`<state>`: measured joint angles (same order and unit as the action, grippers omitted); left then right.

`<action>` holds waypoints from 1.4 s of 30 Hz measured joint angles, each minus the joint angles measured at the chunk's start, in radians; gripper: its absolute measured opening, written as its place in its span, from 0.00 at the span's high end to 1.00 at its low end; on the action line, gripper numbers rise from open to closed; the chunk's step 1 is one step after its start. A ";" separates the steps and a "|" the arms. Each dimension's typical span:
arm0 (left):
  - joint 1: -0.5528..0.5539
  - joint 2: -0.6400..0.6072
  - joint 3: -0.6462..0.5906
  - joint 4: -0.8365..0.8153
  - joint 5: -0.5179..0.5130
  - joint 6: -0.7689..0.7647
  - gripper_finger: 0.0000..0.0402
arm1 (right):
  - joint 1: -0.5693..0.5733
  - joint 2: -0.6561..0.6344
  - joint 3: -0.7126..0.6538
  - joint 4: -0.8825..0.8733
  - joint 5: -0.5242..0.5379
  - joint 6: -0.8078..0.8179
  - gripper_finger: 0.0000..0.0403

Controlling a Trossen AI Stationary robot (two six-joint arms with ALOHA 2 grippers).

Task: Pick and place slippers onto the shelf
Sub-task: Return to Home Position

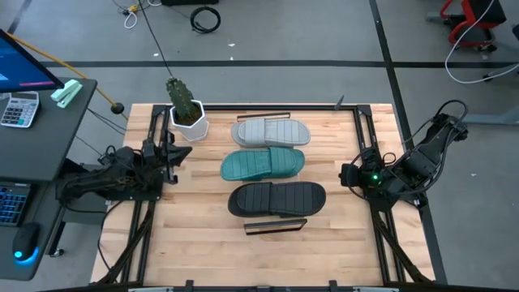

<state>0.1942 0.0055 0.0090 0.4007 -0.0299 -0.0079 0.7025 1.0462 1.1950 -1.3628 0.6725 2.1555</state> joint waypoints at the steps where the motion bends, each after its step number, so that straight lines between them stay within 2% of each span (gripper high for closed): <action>1: -0.005 0.000 0.000 0.000 0.000 0.000 0.99 | 0.000 0.000 0.000 0.000 0.000 0.000 0.99; 9: -0.089 0.001 0.000 -0.026 0.000 0.019 0.99 | 0.000 0.000 0.000 0.000 0.000 0.000 0.99; 15: -0.124 0.001 -0.001 -0.175 0.025 0.005 0.99 | 0.000 0.000 0.000 0.000 0.000 -0.003 0.99; 19: -0.141 0.001 -0.001 -0.200 0.041 0.001 0.99 | 0.000 0.000 0.000 0.000 0.000 -0.010 0.99; 28: -0.149 0.000 -0.001 -0.318 0.060 -0.001 0.99 | 0.000 0.000 0.000 0.000 0.000 -0.010 0.99; 32: -0.149 0.000 -0.001 -0.327 0.089 -0.012 0.99 | 0.000 0.000 0.000 -0.001 0.000 -0.011 0.99; 42: -0.148 0.044 0.000 -0.376 0.074 -0.076 0.99 | 0.000 0.000 0.000 -0.001 0.031 -0.045 0.99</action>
<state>0.0460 0.0499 0.0086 0.0243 0.0445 -0.0837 0.7021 1.0458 1.1950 -1.3640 0.7039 2.1110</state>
